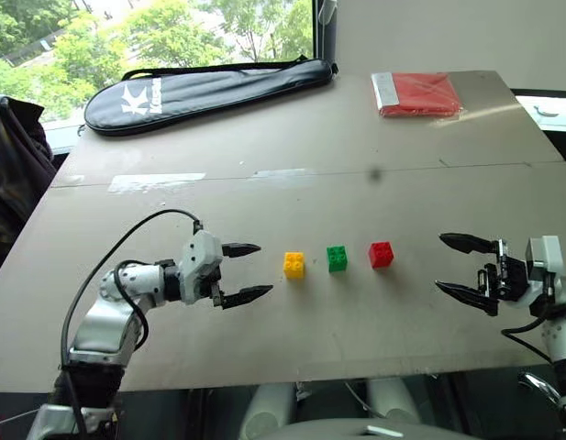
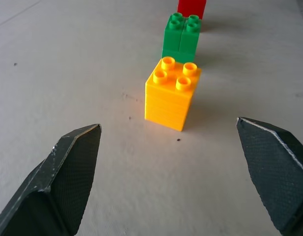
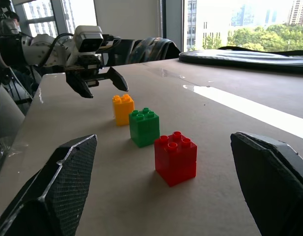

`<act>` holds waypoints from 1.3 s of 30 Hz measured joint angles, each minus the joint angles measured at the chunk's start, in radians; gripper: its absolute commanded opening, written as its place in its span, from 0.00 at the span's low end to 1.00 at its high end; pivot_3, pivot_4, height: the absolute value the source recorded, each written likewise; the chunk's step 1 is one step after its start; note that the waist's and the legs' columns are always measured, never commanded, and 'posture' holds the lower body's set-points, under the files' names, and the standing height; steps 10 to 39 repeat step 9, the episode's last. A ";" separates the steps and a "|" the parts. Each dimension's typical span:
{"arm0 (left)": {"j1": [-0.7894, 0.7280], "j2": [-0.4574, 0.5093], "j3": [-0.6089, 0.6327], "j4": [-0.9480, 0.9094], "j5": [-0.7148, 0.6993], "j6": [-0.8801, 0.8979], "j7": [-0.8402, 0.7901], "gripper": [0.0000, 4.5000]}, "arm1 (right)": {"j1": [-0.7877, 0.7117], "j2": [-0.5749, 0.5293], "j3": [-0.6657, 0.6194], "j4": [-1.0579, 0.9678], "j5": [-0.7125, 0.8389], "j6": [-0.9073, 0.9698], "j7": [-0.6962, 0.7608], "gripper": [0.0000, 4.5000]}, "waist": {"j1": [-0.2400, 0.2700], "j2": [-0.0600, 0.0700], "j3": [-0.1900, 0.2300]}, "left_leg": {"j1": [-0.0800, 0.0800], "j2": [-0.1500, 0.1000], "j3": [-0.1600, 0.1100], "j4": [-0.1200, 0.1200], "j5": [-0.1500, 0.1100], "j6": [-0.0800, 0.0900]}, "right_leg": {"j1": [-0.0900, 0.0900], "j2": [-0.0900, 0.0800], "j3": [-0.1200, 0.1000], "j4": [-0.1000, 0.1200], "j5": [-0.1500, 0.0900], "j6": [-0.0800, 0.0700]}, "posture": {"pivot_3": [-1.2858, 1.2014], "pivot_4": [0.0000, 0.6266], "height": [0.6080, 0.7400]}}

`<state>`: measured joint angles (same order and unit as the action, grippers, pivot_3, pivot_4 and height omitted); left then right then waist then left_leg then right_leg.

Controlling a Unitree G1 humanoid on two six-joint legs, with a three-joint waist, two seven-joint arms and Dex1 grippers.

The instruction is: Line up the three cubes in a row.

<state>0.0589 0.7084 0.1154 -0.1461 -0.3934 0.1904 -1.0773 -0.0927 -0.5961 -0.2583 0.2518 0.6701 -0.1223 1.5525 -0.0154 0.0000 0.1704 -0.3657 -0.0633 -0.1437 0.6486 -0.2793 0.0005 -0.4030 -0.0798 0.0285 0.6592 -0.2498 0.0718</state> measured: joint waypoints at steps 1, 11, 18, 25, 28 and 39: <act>0.030 -0.001 0.015 -0.005 0.003 0.014 0.033 1.00 | 0.013 0.000 -0.001 0.000 -0.001 -0.001 -0.002 1.00 | 0.003 0.000 0.000 | 0.000 0.000 0.000 0.000 0.000 0.000 | 0.000 0.000 0.000 0.000 0.000 0.000 | 0.52 0.24 0.94; 0.180 -0.027 0.066 -0.040 0.028 -0.038 0.109 1.00 | 0.066 -0.011 -0.029 0.013 -0.023 -0.018 -0.030 1.00 | 0.009 0.001 0.001 | 0.001 -0.001 0.001 0.001 0.000 0.000 | 0.001 -0.001 0.000 0.000 0.000 0.000 | 0.52 0.24 0.94; 0.180 -0.027 0.066 -0.040 0.028 -0.038 0.109 1.00 | 0.066 -0.011 -0.029 0.013 -0.023 -0.018 -0.030 1.00 | 0.009 0.001 0.001 | 0.001 -0.001 0.001 0.001 0.000 0.000 | 0.001 -0.001 0.000 0.000 0.000 0.000 | 0.52 0.24 0.94; 0.180 -0.027 0.066 -0.040 0.028 -0.038 0.109 1.00 | 0.066 -0.011 -0.029 0.013 -0.023 -0.018 -0.030 1.00 | 0.009 0.001 0.001 | 0.001 -0.001 0.001 0.001 0.000 0.000 | 0.001 -0.001 0.000 0.000 0.000 0.000 | 0.52 0.24 0.94; 0.180 -0.027 0.066 -0.040 0.028 -0.038 0.109 1.00 | 0.066 -0.011 -0.029 0.013 -0.023 -0.018 -0.030 1.00 | 0.009 0.001 0.001 | 0.001 -0.001 0.001 0.001 0.000 0.000 | 0.001 -0.001 0.000 0.000 0.000 0.000 | 0.52 0.24 0.94; 0.180 -0.027 0.066 -0.040 0.028 -0.038 0.109 1.00 | 0.066 -0.011 -0.029 0.013 -0.023 -0.018 -0.030 1.00 | 0.009 0.001 0.001 | 0.001 -0.001 0.001 0.001 0.000 0.000 | 0.001 -0.001 0.000 0.000 0.000 0.000 | 0.52 0.24 0.94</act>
